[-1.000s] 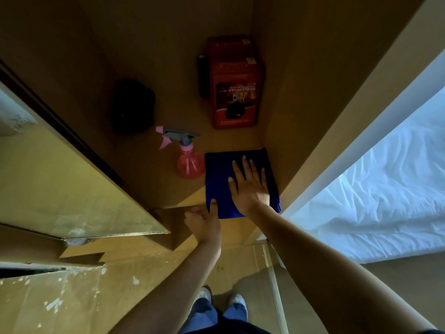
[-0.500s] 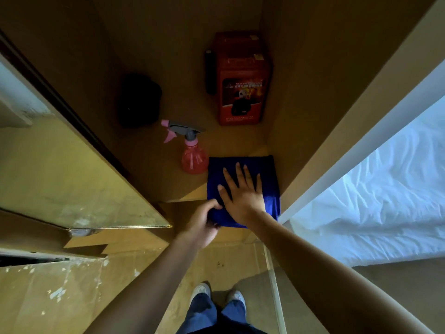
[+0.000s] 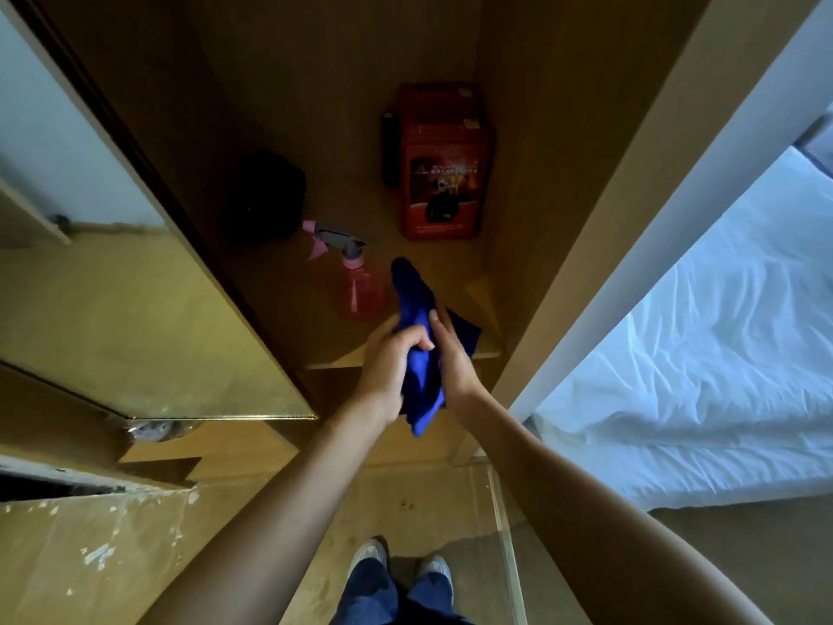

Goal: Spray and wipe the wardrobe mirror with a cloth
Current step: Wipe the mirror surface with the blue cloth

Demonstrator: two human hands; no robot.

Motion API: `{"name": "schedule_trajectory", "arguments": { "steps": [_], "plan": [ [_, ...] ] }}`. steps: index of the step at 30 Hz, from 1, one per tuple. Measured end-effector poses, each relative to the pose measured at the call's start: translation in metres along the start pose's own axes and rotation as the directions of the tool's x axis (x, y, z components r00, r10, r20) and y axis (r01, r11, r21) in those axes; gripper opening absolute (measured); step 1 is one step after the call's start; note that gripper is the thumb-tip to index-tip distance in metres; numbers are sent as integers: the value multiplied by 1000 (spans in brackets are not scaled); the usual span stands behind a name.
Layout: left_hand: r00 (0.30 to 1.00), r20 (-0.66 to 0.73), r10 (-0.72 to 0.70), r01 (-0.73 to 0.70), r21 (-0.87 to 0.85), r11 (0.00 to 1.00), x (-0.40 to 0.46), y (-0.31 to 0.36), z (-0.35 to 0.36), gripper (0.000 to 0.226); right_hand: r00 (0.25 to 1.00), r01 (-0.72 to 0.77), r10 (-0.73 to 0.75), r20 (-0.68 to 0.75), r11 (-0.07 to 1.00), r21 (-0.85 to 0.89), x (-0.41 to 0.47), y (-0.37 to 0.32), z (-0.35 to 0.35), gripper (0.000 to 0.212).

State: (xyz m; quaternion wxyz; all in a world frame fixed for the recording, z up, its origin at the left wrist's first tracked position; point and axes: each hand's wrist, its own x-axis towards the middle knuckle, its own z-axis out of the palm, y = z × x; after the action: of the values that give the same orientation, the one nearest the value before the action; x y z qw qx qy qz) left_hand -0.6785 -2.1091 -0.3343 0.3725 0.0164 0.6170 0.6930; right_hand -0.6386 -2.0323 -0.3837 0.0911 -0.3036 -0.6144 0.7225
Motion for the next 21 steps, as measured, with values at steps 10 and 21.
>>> {"name": "schedule_trajectory", "arguments": {
  "steps": [10, 21],
  "plan": [
    [932, 277, 235, -363, 726, 584, -46, 57, 5, 51, 954, -179, 299, -15, 610, 772, -61, -43, 34, 40],
    [854, 351, 385, -432, 890, 148, -88, 41, -87, 57, 980, -86, 198, -9, 464, 882, -129, -45, 129, 57]
  ]
}}
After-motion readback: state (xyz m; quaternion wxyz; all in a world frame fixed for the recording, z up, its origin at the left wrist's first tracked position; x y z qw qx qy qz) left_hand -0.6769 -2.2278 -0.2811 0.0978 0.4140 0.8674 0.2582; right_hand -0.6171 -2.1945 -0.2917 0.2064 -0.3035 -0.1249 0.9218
